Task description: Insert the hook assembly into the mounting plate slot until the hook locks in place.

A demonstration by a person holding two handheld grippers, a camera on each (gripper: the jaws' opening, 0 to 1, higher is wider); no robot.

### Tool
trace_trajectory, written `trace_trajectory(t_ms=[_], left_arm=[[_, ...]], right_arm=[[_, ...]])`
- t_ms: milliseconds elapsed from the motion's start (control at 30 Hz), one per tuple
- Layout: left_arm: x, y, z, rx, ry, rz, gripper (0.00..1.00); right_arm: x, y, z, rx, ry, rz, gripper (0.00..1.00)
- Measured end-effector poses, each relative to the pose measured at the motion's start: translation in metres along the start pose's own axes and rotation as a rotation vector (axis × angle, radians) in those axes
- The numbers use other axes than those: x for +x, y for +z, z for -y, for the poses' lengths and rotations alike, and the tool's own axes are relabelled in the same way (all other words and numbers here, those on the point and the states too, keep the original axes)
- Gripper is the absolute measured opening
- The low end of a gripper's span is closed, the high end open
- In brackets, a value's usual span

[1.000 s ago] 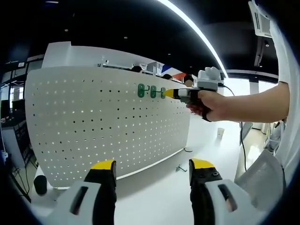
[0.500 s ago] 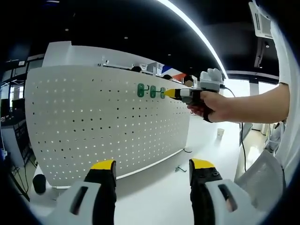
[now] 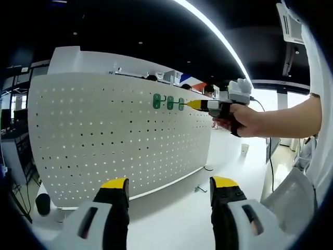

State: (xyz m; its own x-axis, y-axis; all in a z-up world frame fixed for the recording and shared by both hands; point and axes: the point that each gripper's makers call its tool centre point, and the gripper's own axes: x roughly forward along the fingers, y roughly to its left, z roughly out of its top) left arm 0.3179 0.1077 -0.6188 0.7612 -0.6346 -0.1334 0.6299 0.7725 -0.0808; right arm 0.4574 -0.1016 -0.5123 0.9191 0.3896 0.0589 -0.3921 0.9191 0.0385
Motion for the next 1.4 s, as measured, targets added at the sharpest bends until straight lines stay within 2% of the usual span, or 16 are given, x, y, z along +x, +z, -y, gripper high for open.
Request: trace_trajectory(t_ms=[200, 633, 1400], left_arm=[[0.001, -0.001, 0.000, 0.000, -0.004, 0.002, 0.65], [0.001, 0.002, -0.005, 0.003, 0.000, 0.007, 0.65], [-0.003, 0.003, -0.005, 0.012, 0.000, 0.008, 0.65]], right_arm=[[-0.011, -0.002, -0.009, -0.004, 0.079, 0.006, 0.32], [-0.041, -0.009, -0.020, -0.017, 0.160, 0.011, 0.38], [-0.097, -0.035, -0.026, -0.015, 0.168, -0.016, 0.42]])
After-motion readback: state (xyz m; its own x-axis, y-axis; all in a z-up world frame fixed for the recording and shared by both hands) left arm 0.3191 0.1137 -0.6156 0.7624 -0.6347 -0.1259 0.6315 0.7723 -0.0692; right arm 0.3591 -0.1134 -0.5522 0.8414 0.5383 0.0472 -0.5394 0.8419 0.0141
